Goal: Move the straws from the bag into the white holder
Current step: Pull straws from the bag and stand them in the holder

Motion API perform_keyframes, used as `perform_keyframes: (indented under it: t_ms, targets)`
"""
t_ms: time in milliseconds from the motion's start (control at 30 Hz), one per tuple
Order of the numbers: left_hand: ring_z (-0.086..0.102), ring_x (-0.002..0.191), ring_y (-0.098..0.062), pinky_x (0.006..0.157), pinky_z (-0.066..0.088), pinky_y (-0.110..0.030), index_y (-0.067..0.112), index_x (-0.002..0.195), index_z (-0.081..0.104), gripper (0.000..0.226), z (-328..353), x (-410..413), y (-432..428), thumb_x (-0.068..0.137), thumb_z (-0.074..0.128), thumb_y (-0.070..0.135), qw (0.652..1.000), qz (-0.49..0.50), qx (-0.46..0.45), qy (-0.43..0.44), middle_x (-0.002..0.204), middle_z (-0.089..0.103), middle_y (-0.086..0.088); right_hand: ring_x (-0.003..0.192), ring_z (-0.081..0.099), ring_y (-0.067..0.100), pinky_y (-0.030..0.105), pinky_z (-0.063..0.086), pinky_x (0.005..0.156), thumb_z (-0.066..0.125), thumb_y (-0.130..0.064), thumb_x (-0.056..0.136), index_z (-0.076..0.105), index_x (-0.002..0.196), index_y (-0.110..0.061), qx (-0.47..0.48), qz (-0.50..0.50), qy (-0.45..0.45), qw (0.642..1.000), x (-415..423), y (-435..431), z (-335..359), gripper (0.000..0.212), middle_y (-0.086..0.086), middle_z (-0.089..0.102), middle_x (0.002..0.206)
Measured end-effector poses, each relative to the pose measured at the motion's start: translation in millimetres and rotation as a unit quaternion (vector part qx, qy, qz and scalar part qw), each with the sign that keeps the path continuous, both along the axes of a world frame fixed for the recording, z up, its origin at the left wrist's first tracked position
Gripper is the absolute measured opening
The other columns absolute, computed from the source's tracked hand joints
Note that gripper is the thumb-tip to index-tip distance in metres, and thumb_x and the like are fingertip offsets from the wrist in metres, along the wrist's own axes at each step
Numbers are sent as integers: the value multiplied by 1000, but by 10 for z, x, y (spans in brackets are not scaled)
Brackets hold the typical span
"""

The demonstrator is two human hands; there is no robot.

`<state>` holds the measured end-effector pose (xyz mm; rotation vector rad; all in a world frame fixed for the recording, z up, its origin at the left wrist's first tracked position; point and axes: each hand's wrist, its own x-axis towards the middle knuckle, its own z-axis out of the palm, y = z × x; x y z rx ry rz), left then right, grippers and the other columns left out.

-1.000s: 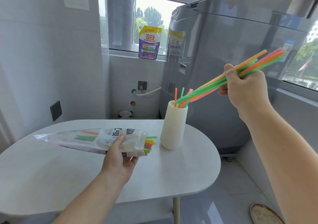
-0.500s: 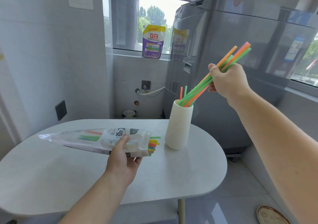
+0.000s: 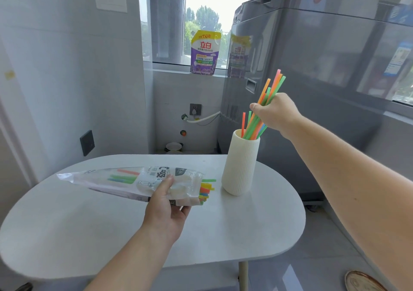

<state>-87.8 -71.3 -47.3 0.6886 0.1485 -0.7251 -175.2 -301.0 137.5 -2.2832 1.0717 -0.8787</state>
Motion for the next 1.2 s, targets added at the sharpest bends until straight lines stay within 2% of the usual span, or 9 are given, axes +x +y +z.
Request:
perform_keyframes:
  t_ms: [133, 233, 433, 633, 733, 833, 933, 1067, 1200]
  targets:
    - [78, 88, -25, 60, 64, -37, 19, 122, 65, 30, -6, 20, 14, 93, 70, 22, 1000, -1, 0, -4, 90, 82, -5, 82, 64, 27, 45, 58, 77, 75, -46, 84, 62, 84, -6, -32, -15, 26, 999, 34, -24, -82, 42, 10, 67, 84]
    - [78, 90, -26, 58, 64, -37, 18, 120, 66, 27, -16, 32, 30, 93, 70, 21, 1000, 0, -1, -10, 97, 82, -8, 115, 55, 29, 51, 54, 93, 77, -56, 78, 63, 119, -14, -47, -26, 21, 998, 32, -14, -125, 60, 8, 66, 112]
    - [75, 104, -30, 63, 65, -39, 19, 127, 64, 34, 7, 23, 53, 94, 70, 21, 1000, 5, -7, -14, 102, 80, -8, 122, 55, 30, 45, 50, 97, 57, -36, 101, 30, 155, -25, -82, 73, -21, 994, 75, 37, -224, 61, 11, 57, 137]
    - [73, 110, -31, 77, 64, -41, 19, 129, 63, 37, 56, -1, 81, 93, 71, 21, 1000, 3, -12, -19, 119, 76, -12, 143, 32, 34, 50, 32, 114, 37, -36, 107, 53, 143, -15, -124, 60, 118, 983, 34, 84, -283, 44, 13, 44, 153]
    - [74, 108, -30, 82, 62, -43, 20, 128, 64, 36, 76, 1, 93, 92, 72, 22, 1000, 4, -13, -26, 115, 78, -11, 138, 36, 32, 48, 37, 111, 50, -30, 103, 55, 140, -14, -209, 37, -15, 977, -52, 314, -294, 41, 11, 49, 147]
    - [78, 97, -26, 80, 64, -43, 22, 124, 66, 34, 94, 21, 101, 91, 73, 21, 999, 6, -16, -32, 104, 82, -7, 109, 50, 26, 39, 42, 92, 53, -25, 97, 68, 107, -15, -237, 52, -133, 961, -138, 733, -493, 20, 6, 61, 113]
    - [79, 94, -22, 78, 65, -41, 23, 122, 67, 33, 134, 41, 101, 91, 74, 20, 998, 8, -22, -51, 103, 82, -4, 80, 51, 2, 29, 38, 69, 47, -29, 100, 57, 76, -26, -62, 100, -129, 985, -199, 1129, -857, 26, -11, 57, 79]
    - [78, 94, -20, 67, 64, -36, 26, 116, 69, 26, 158, 41, 96, 91, 73, 23, 995, 9, -4, -104, 100, 82, -1, 68, 59, 11, 30, 49, 61, 41, -45, 104, 60, 93, -26, 277, 128, -84, 949, -224, 1371, -1263, 29, -3, 62, 82]
    - [78, 86, -16, 61, 62, -31, 24, 116, 70, 25, 166, 6, 89, 91, 74, 22, 991, 16, 19, -133, 101, 82, -1, 53, 61, 7, 25, 54, 57, 59, -33, 100, 69, 96, -16, 356, 143, -152, 911, -224, 1383, -1401, 20, 3, 67, 78]
